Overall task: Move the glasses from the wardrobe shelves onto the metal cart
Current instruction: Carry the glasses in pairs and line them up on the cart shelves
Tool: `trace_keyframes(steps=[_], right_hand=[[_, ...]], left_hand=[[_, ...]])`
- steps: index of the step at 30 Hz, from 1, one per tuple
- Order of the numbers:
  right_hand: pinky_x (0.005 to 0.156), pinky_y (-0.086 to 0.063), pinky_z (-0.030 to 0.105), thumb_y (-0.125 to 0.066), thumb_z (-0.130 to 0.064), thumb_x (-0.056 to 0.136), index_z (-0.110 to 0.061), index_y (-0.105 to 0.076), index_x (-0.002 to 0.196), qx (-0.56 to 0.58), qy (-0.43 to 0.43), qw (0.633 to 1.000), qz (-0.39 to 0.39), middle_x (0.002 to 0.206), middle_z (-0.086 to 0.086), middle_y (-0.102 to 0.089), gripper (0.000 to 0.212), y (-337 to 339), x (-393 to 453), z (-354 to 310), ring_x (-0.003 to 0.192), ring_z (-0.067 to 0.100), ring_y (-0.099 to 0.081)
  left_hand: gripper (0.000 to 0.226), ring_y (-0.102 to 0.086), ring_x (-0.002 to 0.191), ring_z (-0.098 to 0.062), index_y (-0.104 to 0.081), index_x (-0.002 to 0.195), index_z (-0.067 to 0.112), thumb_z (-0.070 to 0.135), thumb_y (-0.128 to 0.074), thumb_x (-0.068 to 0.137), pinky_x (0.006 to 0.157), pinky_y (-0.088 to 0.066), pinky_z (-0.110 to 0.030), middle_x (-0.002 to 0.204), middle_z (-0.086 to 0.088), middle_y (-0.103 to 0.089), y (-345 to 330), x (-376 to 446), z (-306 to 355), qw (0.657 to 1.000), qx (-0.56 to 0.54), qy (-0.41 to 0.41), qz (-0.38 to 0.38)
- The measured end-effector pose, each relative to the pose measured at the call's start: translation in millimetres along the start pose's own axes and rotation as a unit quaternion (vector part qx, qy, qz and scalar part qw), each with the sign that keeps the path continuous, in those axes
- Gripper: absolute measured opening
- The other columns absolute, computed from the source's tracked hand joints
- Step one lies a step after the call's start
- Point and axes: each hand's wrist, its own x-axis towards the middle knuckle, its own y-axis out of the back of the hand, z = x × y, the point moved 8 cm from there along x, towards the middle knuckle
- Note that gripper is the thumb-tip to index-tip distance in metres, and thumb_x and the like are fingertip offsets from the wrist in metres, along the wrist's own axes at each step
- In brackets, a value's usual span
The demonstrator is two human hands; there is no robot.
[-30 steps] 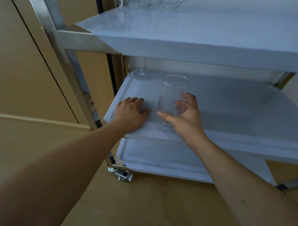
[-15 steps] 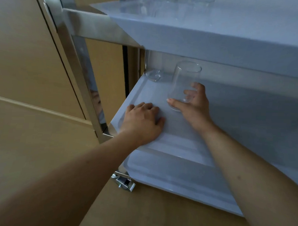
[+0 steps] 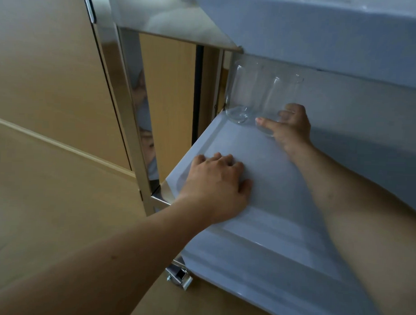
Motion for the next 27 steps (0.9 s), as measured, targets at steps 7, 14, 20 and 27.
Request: trace_keyframes(steps=[7,14,20,27], right_hand=[[0.085,-0.046,0.018,-0.095,-0.038,0.063,-0.015,-0.05,0.135,-0.005,0.006,1.0,0.003,0.121,0.0,-0.061,0.088,-9,17,-1,0.099,0.011,-0.058],[0.089,-0.046,0.021,-0.091,-0.045,0.068,-0.018,-0.049,0.14,-0.014,0.03,0.999,0.005,0.129,-0.002,-0.06,0.087,-12,19,3,0.099,0.012,-0.058],[0.088,-0.042,0.017,-0.089,-0.045,0.071,-0.019,-0.045,0.144,-0.008,0.02,1.0,-0.003,0.134,0.0,-0.058,0.089,-12,18,4,0.106,0.011,-0.056],[0.109,-0.041,0.029,-0.092,-0.051,0.063,-0.018,-0.024,0.156,-0.051,-0.002,0.999,0.001,0.145,0.008,-0.05,0.119,-2,5,-4,0.13,0.021,-0.052]], left_hand=[[0.054,-0.053,0.113,-0.022,-0.062,0.114,0.024,0.054,-0.021,0.093,0.099,-0.038,-0.045,0.111,0.002,-0.06,1,0,2,1.0,0.001,-0.002,-0.001],[0.05,-0.053,0.115,-0.022,-0.061,0.119,0.024,0.053,-0.027,0.097,0.102,-0.037,-0.046,0.116,0.001,-0.06,1,0,2,1.0,-0.001,-0.003,-0.005],[0.047,-0.053,0.115,-0.022,-0.062,0.118,0.024,0.053,-0.029,0.099,0.104,-0.036,-0.047,0.115,0.002,-0.06,0,-1,1,1.0,-0.003,0.004,-0.003],[0.048,-0.052,0.122,-0.023,-0.061,0.126,0.024,0.051,-0.03,0.1,0.108,-0.033,-0.048,0.124,0.001,-0.06,0,0,2,1.0,-0.016,0.008,-0.011]])
